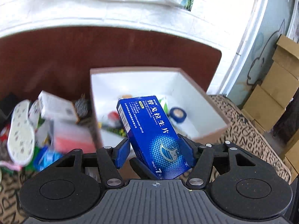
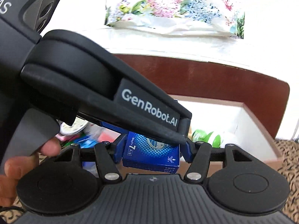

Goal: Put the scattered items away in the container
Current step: 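Carry the blue medicine box with the left tool into the brown box, then open the left tool to release the blue medicine box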

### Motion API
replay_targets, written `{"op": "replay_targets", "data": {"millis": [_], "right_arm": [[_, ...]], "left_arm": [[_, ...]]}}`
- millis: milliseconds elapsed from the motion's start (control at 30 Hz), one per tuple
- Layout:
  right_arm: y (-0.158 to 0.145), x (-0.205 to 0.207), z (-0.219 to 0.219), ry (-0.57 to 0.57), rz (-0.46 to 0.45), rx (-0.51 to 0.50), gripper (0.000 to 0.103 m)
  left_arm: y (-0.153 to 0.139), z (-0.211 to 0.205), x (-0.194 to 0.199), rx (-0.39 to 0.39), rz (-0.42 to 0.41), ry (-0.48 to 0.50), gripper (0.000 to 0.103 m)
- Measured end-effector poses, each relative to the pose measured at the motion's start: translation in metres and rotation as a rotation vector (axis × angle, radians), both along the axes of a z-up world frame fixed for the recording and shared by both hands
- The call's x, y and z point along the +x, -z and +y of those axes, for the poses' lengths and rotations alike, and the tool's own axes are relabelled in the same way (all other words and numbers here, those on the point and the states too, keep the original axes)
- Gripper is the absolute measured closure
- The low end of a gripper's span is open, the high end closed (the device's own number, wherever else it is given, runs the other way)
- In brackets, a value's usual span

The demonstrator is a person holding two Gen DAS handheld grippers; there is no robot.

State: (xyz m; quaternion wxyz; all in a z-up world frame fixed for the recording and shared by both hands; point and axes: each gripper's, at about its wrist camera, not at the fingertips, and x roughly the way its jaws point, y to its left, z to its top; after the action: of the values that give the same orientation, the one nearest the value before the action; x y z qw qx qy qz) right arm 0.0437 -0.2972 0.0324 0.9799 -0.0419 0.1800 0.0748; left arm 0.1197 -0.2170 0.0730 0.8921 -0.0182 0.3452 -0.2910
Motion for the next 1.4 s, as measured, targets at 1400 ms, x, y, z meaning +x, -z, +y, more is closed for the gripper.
{"op": "replay_targets", "data": {"millis": [1400], "right_arm": [[0.025,0.158,0.015,0.021,0.295,-0.115,0.0]], "left_arm": [[0.034,-0.016,0.158,0.028,0.024,-0.04,0.005]]}}
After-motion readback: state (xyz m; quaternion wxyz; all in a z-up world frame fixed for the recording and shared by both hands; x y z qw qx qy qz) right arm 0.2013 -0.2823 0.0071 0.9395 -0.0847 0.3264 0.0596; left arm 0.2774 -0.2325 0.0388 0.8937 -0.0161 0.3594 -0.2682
